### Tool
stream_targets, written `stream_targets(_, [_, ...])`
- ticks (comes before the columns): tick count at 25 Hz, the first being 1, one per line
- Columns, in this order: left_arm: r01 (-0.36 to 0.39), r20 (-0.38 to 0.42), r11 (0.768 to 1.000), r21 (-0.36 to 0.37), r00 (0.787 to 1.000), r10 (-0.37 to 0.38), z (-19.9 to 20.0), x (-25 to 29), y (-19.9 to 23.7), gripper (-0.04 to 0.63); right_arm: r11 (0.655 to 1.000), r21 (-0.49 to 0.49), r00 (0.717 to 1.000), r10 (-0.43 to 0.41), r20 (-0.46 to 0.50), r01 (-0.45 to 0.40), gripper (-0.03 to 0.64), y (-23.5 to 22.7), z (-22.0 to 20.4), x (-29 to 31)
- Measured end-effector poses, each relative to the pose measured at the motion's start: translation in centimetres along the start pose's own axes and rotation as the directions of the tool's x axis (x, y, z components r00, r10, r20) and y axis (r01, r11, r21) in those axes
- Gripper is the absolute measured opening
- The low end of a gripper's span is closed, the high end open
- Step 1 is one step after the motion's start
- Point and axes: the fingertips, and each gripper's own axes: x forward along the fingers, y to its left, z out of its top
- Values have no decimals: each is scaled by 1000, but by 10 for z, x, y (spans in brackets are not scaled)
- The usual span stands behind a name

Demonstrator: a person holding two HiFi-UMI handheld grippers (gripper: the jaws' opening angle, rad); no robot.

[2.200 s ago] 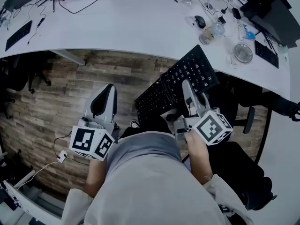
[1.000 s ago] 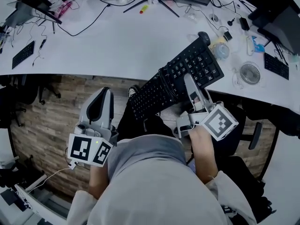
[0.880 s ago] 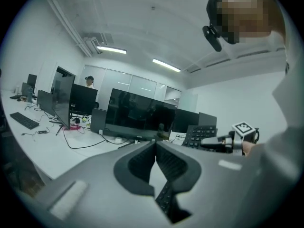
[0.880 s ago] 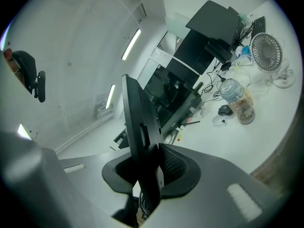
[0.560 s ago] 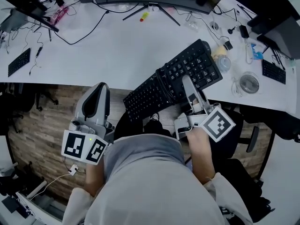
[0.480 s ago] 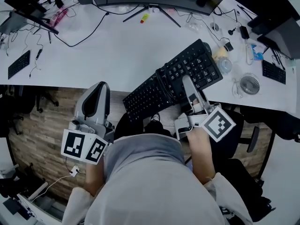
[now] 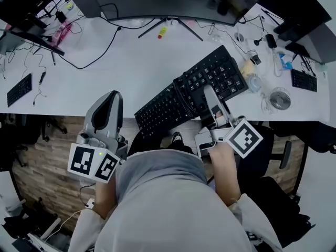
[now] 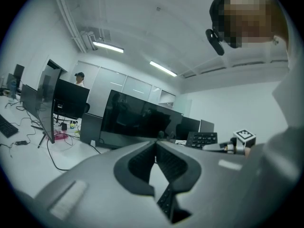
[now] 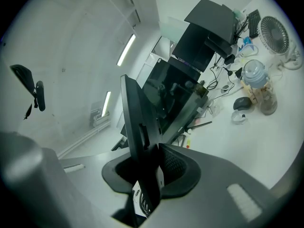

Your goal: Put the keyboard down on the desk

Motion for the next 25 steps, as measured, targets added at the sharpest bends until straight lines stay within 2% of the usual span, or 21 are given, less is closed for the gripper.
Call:
stream_targets(11, [93, 5, 995, -18, 996, -93, 16, 30, 46, 0, 998, 9, 992, -68, 104, 68, 78, 13, 1, 31])
stream_targets(20, [105, 0, 993, -46, 994, -105, 16, 49, 74, 0, 993, 47, 978, -116, 172, 110, 78, 7, 3, 48])
stream_targets(25, [94, -4, 993, -65, 995, -95, 16, 59, 87, 0, 994, 49, 976, -104, 190, 96, 78, 8, 10, 66])
